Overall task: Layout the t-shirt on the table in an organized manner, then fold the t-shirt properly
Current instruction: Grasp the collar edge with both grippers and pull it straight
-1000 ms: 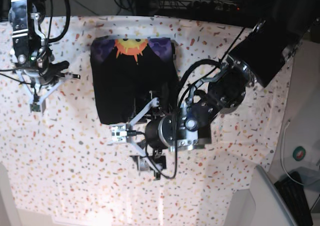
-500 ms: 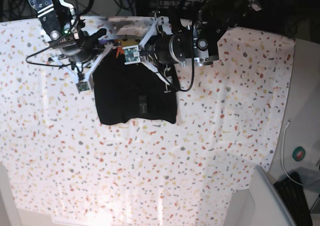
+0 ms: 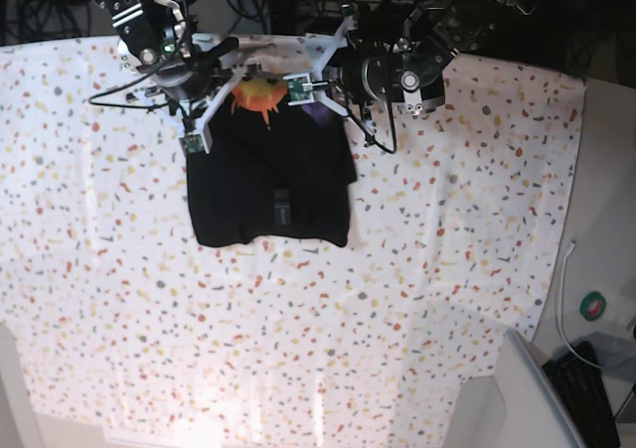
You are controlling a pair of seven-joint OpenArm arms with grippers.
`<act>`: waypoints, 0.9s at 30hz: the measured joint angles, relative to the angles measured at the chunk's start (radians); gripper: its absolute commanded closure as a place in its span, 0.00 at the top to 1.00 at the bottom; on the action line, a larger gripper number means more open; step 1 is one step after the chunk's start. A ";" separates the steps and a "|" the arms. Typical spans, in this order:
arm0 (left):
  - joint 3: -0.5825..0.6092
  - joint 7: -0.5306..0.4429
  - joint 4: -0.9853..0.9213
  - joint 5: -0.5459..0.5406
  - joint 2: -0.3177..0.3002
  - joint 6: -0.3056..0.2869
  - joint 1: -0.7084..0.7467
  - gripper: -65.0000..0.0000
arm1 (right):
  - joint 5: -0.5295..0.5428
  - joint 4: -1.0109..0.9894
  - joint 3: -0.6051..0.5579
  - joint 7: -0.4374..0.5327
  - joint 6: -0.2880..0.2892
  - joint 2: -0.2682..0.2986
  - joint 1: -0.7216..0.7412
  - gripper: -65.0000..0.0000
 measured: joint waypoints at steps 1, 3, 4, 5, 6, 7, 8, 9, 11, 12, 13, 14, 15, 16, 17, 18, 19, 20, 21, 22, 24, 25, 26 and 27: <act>0.000 -0.001 0.000 -0.001 -0.008 0.000 0.000 0.00 | -0.003 0.005 0.000 0.006 0.000 0.000 -0.004 0.00; 0.000 -0.001 0.000 -0.001 -0.019 0.000 0.000 0.00 | -0.001 0.020 0.000 -0.010 0.000 0.000 -0.011 0.00; 0.000 -0.001 0.000 -0.001 -0.024 0.000 0.000 0.00 | -0.001 0.029 0.000 -0.018 0.000 0.000 -0.018 0.00; 0.000 -0.001 0.003 -0.001 -0.031 0.000 0.002 0.00 | 0.004 0.040 0.000 -0.023 0.000 0.001 -0.028 0.00; 0.000 -0.001 0.012 -0.002 -0.037 0.000 0.005 0.00 | 0.005 0.056 0.000 -0.030 0.000 0.000 -0.040 0.00; 0.000 0.003 0.038 -0.004 -0.049 0.001 0.013 0.00 | 0.005 0.077 0.000 -0.048 0.000 0.000 -0.055 0.00; -0.002 0.006 0.078 -0.002 -0.060 0.001 0.023 0.00 | 0.007 0.097 0.000 -0.055 -0.001 0.000 -0.068 0.00; -0.005 0.014 0.132 0.000 -0.067 0.000 0.035 0.00 | 0.013 0.121 0.002 -0.062 0.000 0.000 -0.076 0.00; -0.042 0.005 0.232 -0.015 -0.060 -0.001 0.051 0.00 | 0.009 0.169 0.004 -0.064 -0.003 0.001 -0.074 0.00; -0.060 0.002 0.271 -0.019 -0.050 -0.001 0.056 0.00 | 0.006 0.196 0.004 -0.058 -0.003 0.003 -0.071 0.00; -0.068 0.002 0.293 -0.019 -0.040 -0.001 0.055 0.00 | 0.008 0.217 0.004 -0.053 -0.003 0.003 -0.067 0.00; -0.079 0.002 0.294 -0.020 -0.026 0.000 0.053 0.00 | 0.008 0.228 0.004 -0.054 -0.003 0.003 -0.065 0.00; -0.088 0.003 0.281 -0.009 -0.007 0.000 0.047 0.00 | 0.006 0.233 0.004 -0.082 -0.003 0.003 -0.063 0.00; -0.088 0.002 0.258 -0.002 0.008 0.000 0.042 0.00 | 0.006 0.232 0.006 -0.118 -0.003 0.003 -0.061 0.00; -0.088 0.002 0.232 -0.002 0.014 0.000 0.038 0.00 | 0.007 0.228 0.006 -0.124 -0.003 0.003 -0.061 0.00; -0.088 0.002 0.203 -0.004 0.019 0.000 0.032 0.00 | 0.008 0.224 0.006 -0.124 -0.003 0.003 -0.061 0.00; -0.087 0.003 0.173 -0.004 0.025 0.000 0.027 0.00 | 0.007 0.221 0.006 -0.121 -0.003 0.004 -0.059 0.00; -0.087 0.002 0.135 0.000 0.039 0.000 0.019 0.00 | 0.006 0.217 0.006 -0.116 -0.003 0.004 -0.055 0.00; -0.087 0.002 0.095 0.003 0.052 0.000 0.012 0.00 | 0.006 0.206 0.006 -0.110 -0.003 0.005 -0.048 0.00; -0.087 0.002 0.058 0.000 0.061 0.000 0.004 0.00 | 0.008 0.189 0.006 -0.113 -0.003 0.005 -0.039 0.00; -0.086 -0.001 0.018 -0.004 0.061 0.019 0.000 0.00 | 0.010 0.153 0.006 -0.113 -0.003 0.002 -0.026 0.00; -0.084 -0.001 0.015 -0.003 0.056 0.045 0.003 0.00 | 0.008 0.142 0.006 -0.114 -0.003 0.003 -0.024 0.00; -0.077 -0.002 0.015 -0.006 0.051 0.071 0.006 0.00 | 0.006 0.133 0.006 -0.113 -0.003 0.004 -0.024 0.00; -0.077 -0.006 0.015 -0.005 0.042 0.094 0.015 0.00 | 0.006 0.125 0.006 -0.113 -0.003 0.004 -0.024 0.00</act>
